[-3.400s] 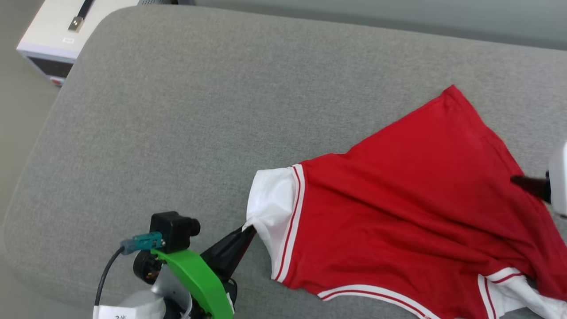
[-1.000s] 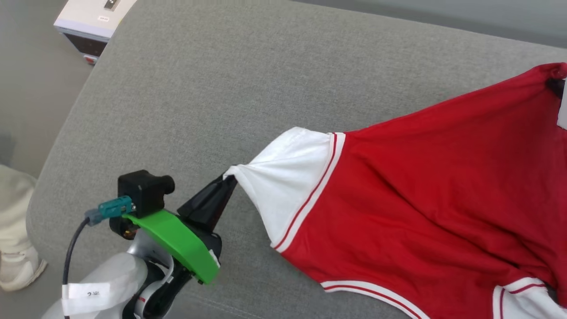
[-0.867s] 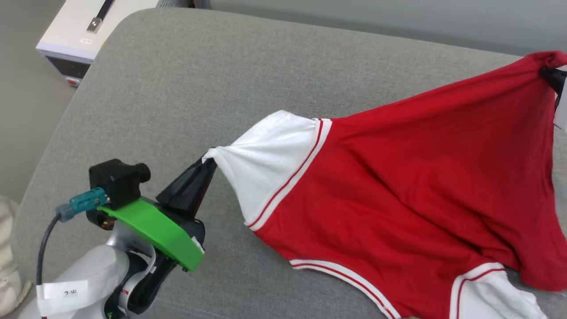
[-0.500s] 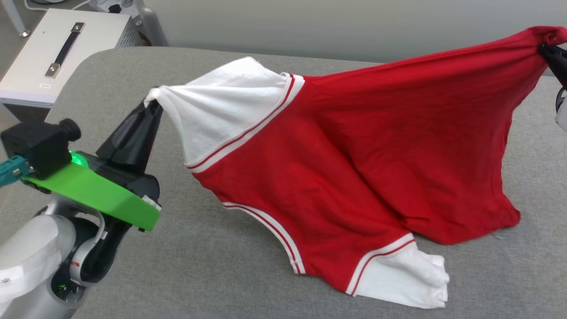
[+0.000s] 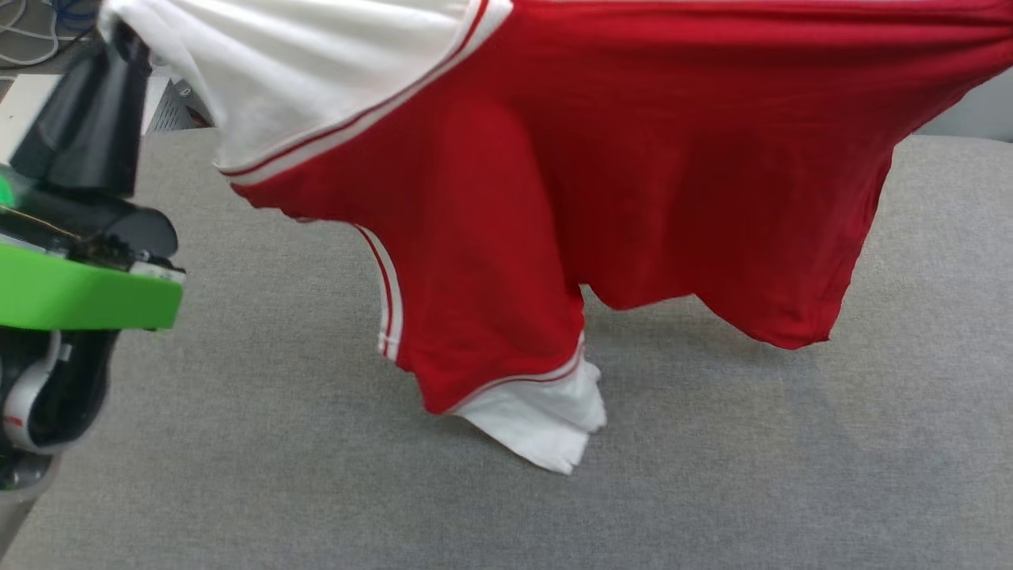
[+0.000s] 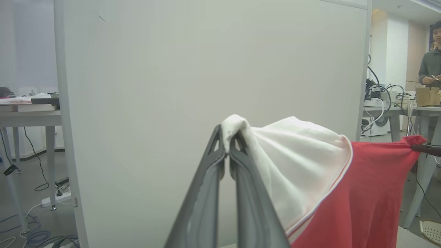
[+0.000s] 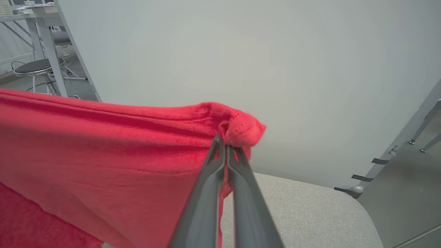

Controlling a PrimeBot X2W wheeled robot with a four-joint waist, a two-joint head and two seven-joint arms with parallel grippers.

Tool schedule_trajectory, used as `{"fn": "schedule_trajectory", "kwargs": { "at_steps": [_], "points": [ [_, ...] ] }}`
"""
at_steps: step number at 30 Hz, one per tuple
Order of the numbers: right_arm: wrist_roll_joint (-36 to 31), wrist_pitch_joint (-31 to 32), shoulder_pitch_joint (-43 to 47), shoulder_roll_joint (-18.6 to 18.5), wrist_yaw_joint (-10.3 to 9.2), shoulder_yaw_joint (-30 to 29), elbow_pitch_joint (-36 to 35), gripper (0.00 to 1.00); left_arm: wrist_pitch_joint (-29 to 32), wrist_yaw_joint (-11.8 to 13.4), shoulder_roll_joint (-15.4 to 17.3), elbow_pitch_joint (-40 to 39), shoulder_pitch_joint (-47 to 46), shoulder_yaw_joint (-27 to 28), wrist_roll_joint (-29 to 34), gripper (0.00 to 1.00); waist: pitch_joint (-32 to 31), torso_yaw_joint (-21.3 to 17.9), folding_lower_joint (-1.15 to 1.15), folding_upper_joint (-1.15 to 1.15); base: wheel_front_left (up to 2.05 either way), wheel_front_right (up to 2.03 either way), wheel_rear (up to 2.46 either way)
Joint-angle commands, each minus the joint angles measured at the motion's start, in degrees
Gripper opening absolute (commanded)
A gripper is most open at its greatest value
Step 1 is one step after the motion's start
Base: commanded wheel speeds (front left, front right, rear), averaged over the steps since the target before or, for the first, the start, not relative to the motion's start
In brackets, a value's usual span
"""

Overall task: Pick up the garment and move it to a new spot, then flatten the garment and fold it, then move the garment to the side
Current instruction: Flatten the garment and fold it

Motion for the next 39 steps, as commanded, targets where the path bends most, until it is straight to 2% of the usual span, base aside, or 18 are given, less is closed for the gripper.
{"fn": "schedule_trajectory", "kwargs": {
  "at_steps": [1,7,12,18,23,26,33,37,39],
  "points": [
    [-0.5,-0.6,0.8,0.3,-0.06,-0.7,-1.0,0.0,-0.9,0.8,0.7,-0.5,-2.1,1.4,1.0,0.0,0.2,-0.5,0.0,0.0,0.0,0.0,0.0],
    [-1.5,-2.2,-0.5,1.3,-0.06,-2.3,-3.6,0.0,-1.6,1.3,1.8,-2.2,-7.5,4.6,2.2,0.0,1.9,-1.2,0.0,0.0,0.0,0.0,0.0],
    [-2.6,-4.0,-3.1,1.7,-0.06,-3.2,-4.0,0.0,0.2,0.4,3.4,-1.8,-12.1,5.1,3.0,0.0,4.9,-1.5,0.0,0.0,0.0,0.0,0.0],
    [-4.1,-6.7,-7.5,1.0,-0.06,-3.0,-2.0,0.0,2.8,-2.5,4.9,1.8,-18.7,4.6,3.7,0.0,10.3,-1.5,0.0,0.0,0.0,0.0,0.0],
    [-5.8,-9.5,-13.7,0.4,-0.06,-2.5,2.1,0.0,4.5,-6.2,4.9,6.5,-26.1,3.7,3.8,0.0,15.7,-1.3,0.0,0.0,0.0,0.0,0.0],
    [-5.7,-10.7,-18.5,1.3,-0.06,-3.1,5.8,0.0,5.4,-8.5,4.4,10.0,-31.4,2.9,4.2,0.0,19.3,-1.3,0.0,0.0,0.0,0.0,0.0],
    [-9.0,-16.7,-31.4,1.0,-0.06,-0.3,14.6,0.0,6.5,-13.7,1.2,20.3,-45.5,0.5,6.6,0.0,27.2,-1.3,0.0,0.0,0.0,0.0,0.0],
    [-11.8,-21.9,-40.3,3.1,-0.06,0.5,21.6,0.0,4.7,-15.7,-1.1,28.7,-54.8,-0.5,9.9,0.0,31.2,-2.0,0.0,0.0,0.0,0.0,0.0],
    [-14.9,-26.9,-46.4,4.1,-0.06,1.9,27.3,0.0,1.8,-16.9,-3.3,36.0,-61.4,-1.1,12.2,0.0,33.7,-2.3,0.0,0.0,0.0,0.0,0.0]
  ]
}}
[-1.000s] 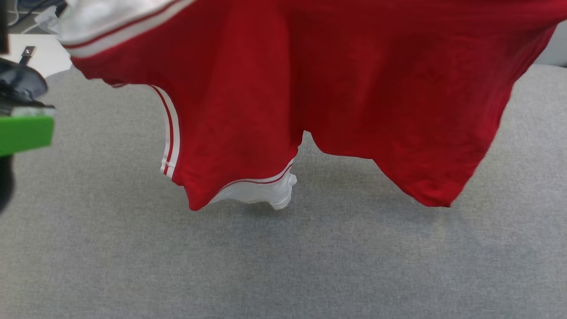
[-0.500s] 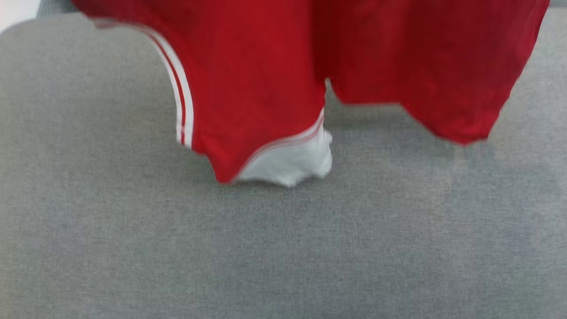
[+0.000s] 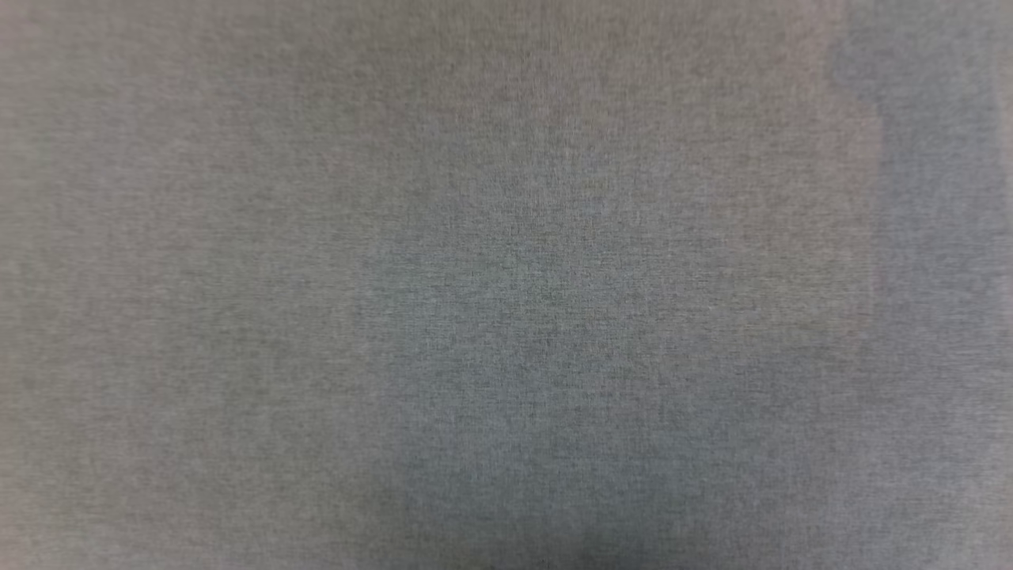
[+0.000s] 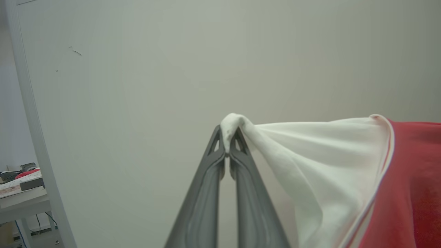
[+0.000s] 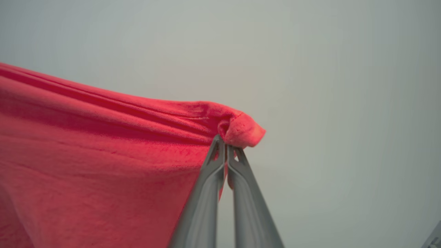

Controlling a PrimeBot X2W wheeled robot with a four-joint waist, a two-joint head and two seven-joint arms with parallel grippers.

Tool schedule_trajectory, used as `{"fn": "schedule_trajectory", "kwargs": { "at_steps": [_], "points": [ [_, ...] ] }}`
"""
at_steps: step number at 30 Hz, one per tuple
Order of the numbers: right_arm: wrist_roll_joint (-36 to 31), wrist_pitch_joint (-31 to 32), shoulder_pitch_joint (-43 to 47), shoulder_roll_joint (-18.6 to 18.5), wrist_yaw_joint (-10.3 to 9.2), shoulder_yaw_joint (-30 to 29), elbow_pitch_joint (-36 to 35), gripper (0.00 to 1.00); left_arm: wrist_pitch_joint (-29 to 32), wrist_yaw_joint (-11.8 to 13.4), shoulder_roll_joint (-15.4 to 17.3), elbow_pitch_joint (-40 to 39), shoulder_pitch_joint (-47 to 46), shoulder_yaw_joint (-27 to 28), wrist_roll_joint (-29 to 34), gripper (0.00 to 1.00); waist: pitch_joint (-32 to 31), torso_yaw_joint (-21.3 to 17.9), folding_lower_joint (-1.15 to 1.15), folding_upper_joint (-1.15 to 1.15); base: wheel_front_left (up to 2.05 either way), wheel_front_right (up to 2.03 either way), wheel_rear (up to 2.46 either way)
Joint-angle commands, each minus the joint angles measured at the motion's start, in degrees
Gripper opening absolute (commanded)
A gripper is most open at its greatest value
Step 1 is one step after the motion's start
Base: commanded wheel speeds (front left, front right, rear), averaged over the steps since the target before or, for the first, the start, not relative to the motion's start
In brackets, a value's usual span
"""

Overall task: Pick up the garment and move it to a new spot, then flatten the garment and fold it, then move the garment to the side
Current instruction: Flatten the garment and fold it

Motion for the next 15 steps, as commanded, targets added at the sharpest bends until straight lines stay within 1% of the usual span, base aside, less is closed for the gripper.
{"fn": "schedule_trajectory", "kwargs": {
  "at_steps": [1,7,8,9,11,15],
  "points": [
    [-1.5,-2.0,-2.2,-0.4,-0.56,-0.6,3.1,0.0,-1.8,0.2,-0.2,3.5,-3.5,0.8,1.3,0.0,5.9,-0.8,-0.01,0.0,0.0,0.0,0.0],
    [-7.2,-11.0,-12.5,2.2,-0.56,-1.0,14.6,0.0,-7.1,-1.2,-3.6,15.1,-13.9,-0.5,5.4,0.0,9.0,-1.1,-0.01,0.0,0.0,0.0,0.0],
    [-9.0,-13.5,-15.5,3.3,-0.56,-1.8,18.4,0.0,-8.3,-1.5,-4.7,18.5,-16.7,-0.4,6.4,0.0,9.9,-1.1,-0.01,0.0,0.0,0.0,0.0],
    [-11.8,-17.6,-19.4,4.8,-0.56,-2.8,23.8,0.0,-9.1,-2.0,-6.2,22.4,-19.0,0.7,7.6,0.0,11.2,-0.9,-0.01,0.0,0.0,0.0,0.0],
    [-12.5,-19.3,-20.2,5.6,-0.56,-2.8,26.0,0.0,-9.2,-2.3,-7.2,22.2,-18.5,1.7,8.2,0.0,11.7,-0.6,-0.01,0.0,0.0,0.0,0.0],
    [-13.1,-21.8,-19.0,6.3,-0.56,-1.1,29.8,0.0,-9.2,-2.6,-9.0,20.2,-13.9,3.3,9.0,0.0,11.8,0.0,-0.01,0.0,0.0,0.0,0.0]
  ]
}}
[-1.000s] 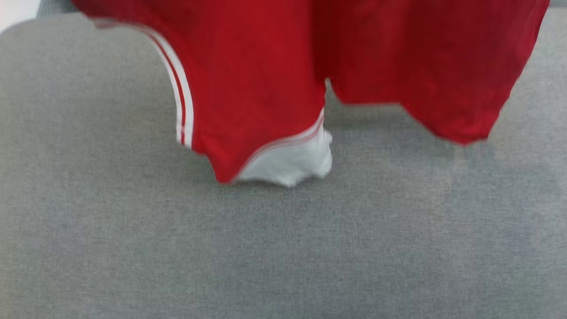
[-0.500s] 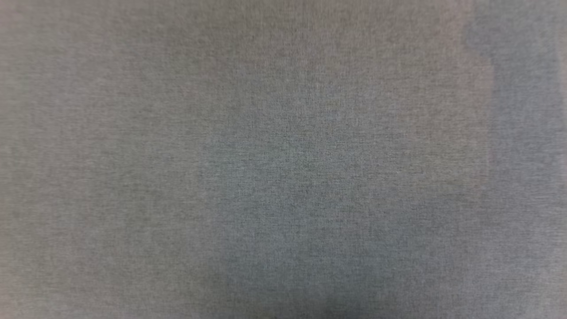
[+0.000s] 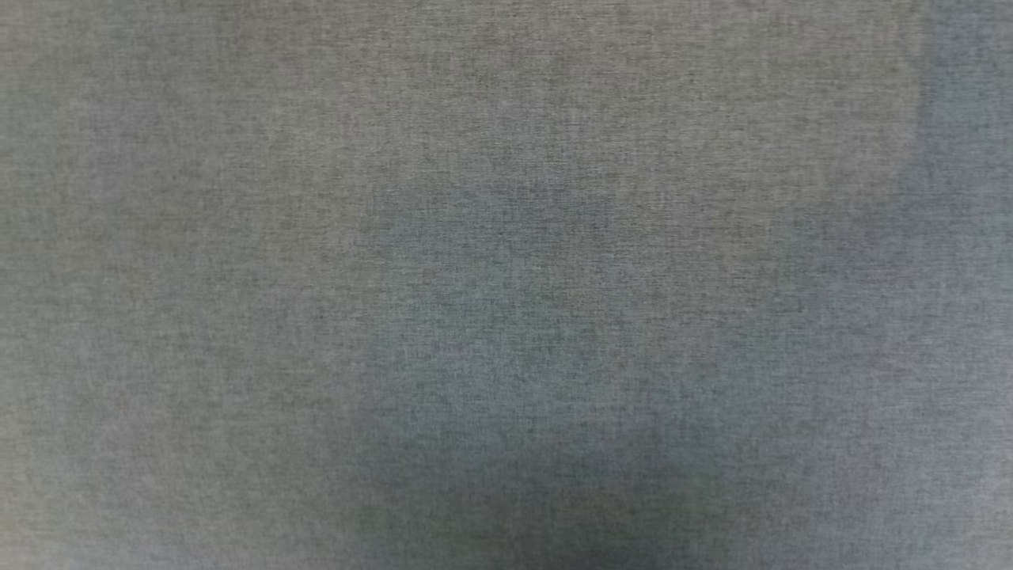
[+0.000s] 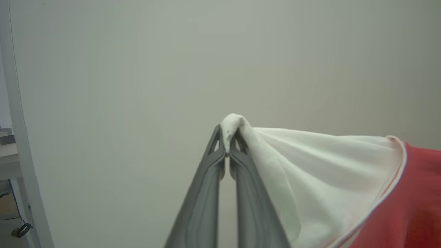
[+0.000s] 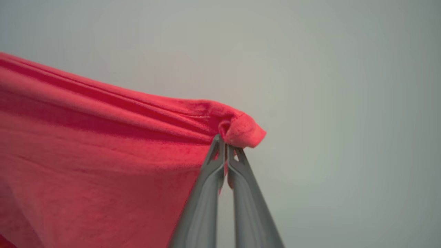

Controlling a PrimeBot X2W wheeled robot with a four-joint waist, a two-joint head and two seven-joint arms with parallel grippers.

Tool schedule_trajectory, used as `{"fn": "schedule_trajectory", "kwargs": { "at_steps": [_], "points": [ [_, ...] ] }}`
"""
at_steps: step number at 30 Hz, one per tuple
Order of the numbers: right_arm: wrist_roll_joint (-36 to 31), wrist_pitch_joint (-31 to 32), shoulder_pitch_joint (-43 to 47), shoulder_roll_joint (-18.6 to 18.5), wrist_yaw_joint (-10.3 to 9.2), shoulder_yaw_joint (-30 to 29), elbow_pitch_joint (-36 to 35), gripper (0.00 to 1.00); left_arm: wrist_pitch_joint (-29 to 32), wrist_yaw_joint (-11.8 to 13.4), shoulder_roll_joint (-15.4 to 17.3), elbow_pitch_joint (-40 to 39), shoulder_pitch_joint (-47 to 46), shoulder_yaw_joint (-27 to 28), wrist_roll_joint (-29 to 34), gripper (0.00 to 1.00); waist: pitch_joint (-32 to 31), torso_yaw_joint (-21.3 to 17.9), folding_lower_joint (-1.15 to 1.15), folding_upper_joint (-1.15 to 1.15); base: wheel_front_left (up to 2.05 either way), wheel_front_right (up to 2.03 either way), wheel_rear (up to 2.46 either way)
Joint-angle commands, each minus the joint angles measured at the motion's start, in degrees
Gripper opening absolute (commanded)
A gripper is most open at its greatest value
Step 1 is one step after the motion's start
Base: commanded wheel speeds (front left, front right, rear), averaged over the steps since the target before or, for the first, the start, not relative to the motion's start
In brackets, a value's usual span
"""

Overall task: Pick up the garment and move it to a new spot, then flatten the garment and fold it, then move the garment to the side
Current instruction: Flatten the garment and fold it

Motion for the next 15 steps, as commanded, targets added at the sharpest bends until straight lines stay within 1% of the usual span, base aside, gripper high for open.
{"fn": "schedule_trajectory", "kwargs": {
  "at_steps": [1,4,10,15],
  "points": [
    [-0.4,-0.8,1.5,-0.9,-0.56,0.0,1.3,0.0,-0.4,0.2,0.2,-0.4,2.7,1.3,0.4,0.0,-0.1,0.5,-0.01,0.0,0.0,0.0,0.0],
    [-0.1,-2.2,3.7,-1.0,-0.56,1.3,3.3,0.0,-0.4,0.1,-1.6,-2.4,8.0,1.8,0.3,0.0,-1.0,1.1,-0.01,0.0,0.0,0.0,0.0],
    [1.2,-4.4,10.2,-2.1,-0.56,5.1,6.2,0.0,-0.4,0.1,-4.8,-6.4,21.6,0.7,-1.2,0.0,-4.6,2.0,-0.01,0.0,0.0,0.0,0.0],
    [3.2,-5.6,17.9,-3.1,-0.56,10.2,7.5,0.0,-0.4,0.1,-7.5,-8.8,33.5,-0.7,-2.3,0.0,-9.3,2.6,-0.01,0.0,0.0,0.0,0.0]
  ]
}}
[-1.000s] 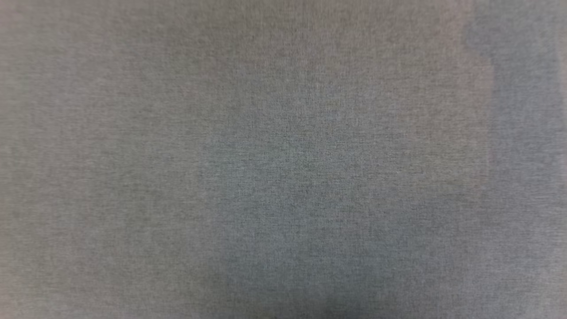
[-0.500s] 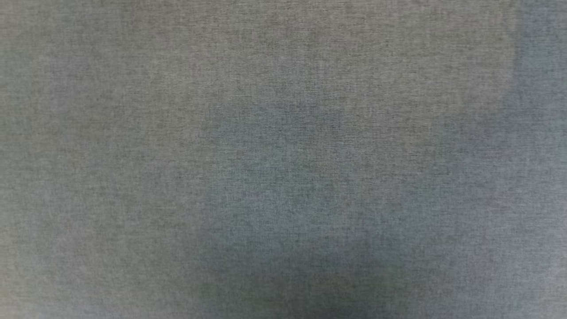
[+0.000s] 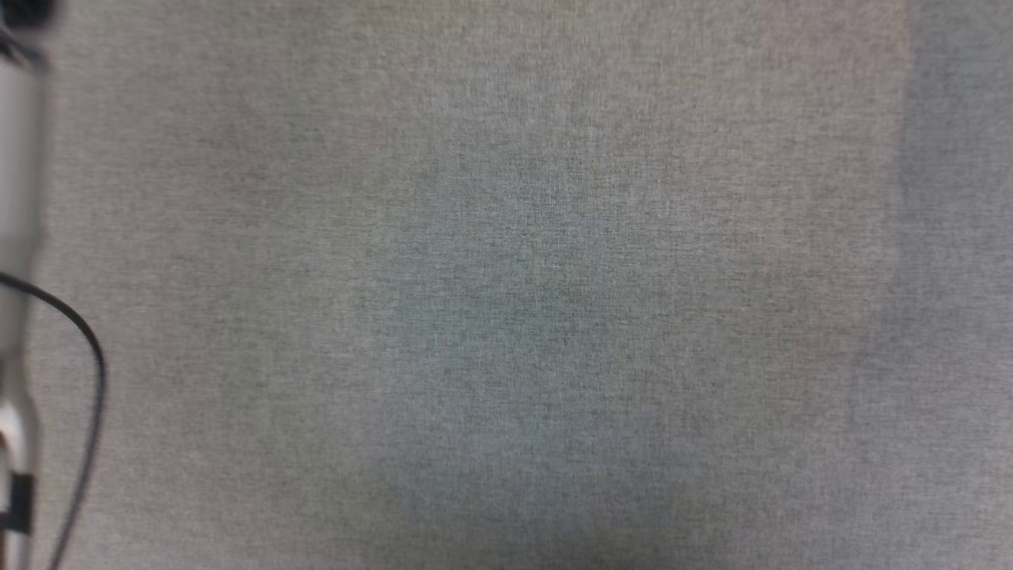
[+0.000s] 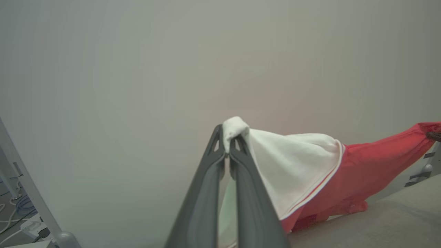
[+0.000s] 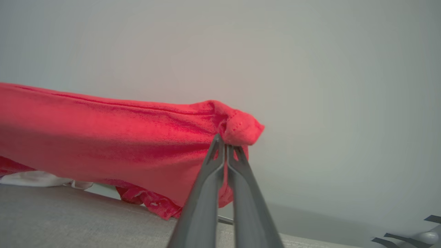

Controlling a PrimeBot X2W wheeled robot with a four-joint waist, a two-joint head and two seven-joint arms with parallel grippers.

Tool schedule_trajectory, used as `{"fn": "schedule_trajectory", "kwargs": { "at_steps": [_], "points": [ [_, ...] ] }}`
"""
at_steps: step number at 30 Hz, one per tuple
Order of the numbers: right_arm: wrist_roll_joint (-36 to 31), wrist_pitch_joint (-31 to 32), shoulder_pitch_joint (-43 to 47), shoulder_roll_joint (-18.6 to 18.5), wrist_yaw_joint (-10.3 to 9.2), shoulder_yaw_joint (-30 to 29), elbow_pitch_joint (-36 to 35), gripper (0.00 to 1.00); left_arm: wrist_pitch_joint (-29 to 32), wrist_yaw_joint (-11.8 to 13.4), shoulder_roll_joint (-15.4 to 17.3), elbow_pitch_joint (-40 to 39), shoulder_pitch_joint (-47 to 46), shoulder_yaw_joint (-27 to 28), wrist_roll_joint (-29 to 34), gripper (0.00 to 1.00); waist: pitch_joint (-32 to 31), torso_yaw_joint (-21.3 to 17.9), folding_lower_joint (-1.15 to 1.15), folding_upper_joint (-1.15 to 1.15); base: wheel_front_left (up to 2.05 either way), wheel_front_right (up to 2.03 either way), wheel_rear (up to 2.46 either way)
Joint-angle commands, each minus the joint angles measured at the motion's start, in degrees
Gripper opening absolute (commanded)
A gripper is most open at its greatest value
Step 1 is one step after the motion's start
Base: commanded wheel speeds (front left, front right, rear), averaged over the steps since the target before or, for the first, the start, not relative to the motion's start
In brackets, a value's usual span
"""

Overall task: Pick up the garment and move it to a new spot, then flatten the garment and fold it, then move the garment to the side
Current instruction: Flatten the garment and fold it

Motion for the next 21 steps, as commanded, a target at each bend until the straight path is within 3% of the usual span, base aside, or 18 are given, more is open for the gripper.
{"fn": "schedule_trajectory", "kwargs": {
  "at_steps": [1,16,21],
  "points": [
    [1.2,-0.6,2.9,-0.5,-0.46,1.5,0.4,0.0,-0.3,0.1,-0.9,-0.7,3.8,-0.2,-0.8,0.0,-4.3,0.9,0.0,0.0,0.0,0.0,0.0],
    [17.3,0.3,27.9,-4.1,-0.46,14.1,-3.1,0.0,-0.3,0.1,-3.0,1.5,32.0,-10.0,-6.7,0.0,-18.1,2.1,0.0,0.0,0.0,0.0,0.0],
    [26.3,3.1,38.4,-5.6,-0.46,17.2,-5.8,0.0,-0.3,0.1,-2.4,3.4,41.3,-13.2,-8.1,0.0,-23.2,2.5,0.0,0.0,0.0,0.0,0.0]
  ]
}}
